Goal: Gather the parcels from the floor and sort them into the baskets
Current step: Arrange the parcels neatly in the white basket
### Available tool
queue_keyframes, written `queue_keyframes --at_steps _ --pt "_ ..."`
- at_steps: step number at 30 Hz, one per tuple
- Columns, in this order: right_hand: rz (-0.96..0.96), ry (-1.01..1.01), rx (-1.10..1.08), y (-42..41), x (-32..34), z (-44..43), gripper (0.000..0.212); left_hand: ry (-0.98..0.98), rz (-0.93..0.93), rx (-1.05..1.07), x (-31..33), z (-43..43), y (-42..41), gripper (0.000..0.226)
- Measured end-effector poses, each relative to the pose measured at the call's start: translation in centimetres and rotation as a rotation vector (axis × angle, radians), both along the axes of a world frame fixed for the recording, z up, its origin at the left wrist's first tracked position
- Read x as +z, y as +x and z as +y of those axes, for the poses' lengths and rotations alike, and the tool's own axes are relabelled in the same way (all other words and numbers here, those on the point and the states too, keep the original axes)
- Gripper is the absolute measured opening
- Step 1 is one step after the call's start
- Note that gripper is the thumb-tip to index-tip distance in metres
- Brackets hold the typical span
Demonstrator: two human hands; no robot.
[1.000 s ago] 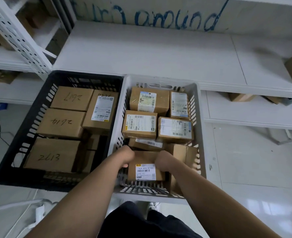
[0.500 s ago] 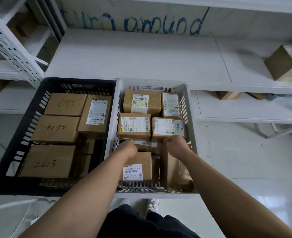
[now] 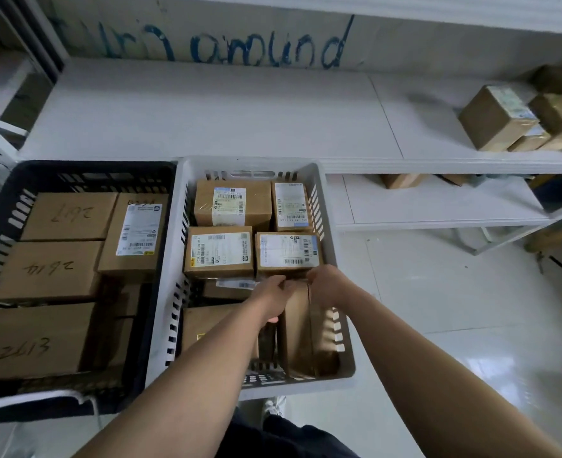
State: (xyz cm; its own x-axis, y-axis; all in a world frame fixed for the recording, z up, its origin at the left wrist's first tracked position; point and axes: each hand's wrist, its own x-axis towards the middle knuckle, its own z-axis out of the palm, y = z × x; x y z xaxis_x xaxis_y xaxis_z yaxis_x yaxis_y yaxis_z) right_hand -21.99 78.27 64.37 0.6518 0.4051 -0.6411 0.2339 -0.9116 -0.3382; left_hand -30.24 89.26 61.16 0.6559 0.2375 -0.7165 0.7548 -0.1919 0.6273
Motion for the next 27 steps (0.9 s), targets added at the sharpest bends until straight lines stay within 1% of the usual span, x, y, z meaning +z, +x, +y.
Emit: queue_keyframes --at_steps 3,4,5,7,8,10,12,15,17,21,24,27 --pt "0.021 0.089 -0.110 0.4 -0.4 -0.2 0.034 0.096 0.010 -0.053 -0.9 0.9 -0.6 0.038" --pt "0.031 0.110 -0.138 0.4 -0.4 -0.3 0.035 0.110 0.024 -0.069 -1.3 1.4 -0.9 0.038" --pt "0.040 0.125 -0.166 0.5 -0.3 -0.3 0.035 0.091 0.040 -0.062 -1.5 1.7 -1.1 0.040" --pt "0.071 0.148 -0.211 0.7 -0.3 -0.3 0.037 -0.023 0.063 0.000 -1.5 2.0 -1.1 0.047" --pt "0.088 0.164 -0.235 0.8 -0.3 -0.2 0.039 -0.078 0.059 0.036 -1.4 1.9 -1.0 0.048" --pt "0.115 0.202 -0.287 0.6 -0.3 0.3 0.039 -0.137 0.044 0.088 -1.1 1.5 -0.4 0.041" --pt "0.136 0.259 -0.361 0.2 -0.4 0.7 0.034 -0.145 0.031 0.117 -1.0 1.1 0.0 0.039" --pt "0.104 0.303 -0.442 -0.2 -0.7 1.2 0.037 -0.083 0.010 0.090 -1.6 1.2 0.1 0.047" --pt "0.113 0.297 -0.471 0.0 -0.6 1.3 0.038 -0.016 -0.011 0.022 -1.8 1.6 -0.1 0.052" --pt "0.106 0.169 -0.385 0.6 -0.3 1.2 0.037 0.068 -0.046 -0.065 -2.0 2.2 0.0 0.051" --pt "0.074 0.078 -0.340 0.9 -0.9 0.9 0.037 0.100 -0.051 -0.017 -1.9 3.1 0.6 0.043" --pt "0.096 0.129 -0.369 0.7 -1.4 1.4 0.039 0.117 -0.039 0.036 -1.7 4.0 1.0 0.040"
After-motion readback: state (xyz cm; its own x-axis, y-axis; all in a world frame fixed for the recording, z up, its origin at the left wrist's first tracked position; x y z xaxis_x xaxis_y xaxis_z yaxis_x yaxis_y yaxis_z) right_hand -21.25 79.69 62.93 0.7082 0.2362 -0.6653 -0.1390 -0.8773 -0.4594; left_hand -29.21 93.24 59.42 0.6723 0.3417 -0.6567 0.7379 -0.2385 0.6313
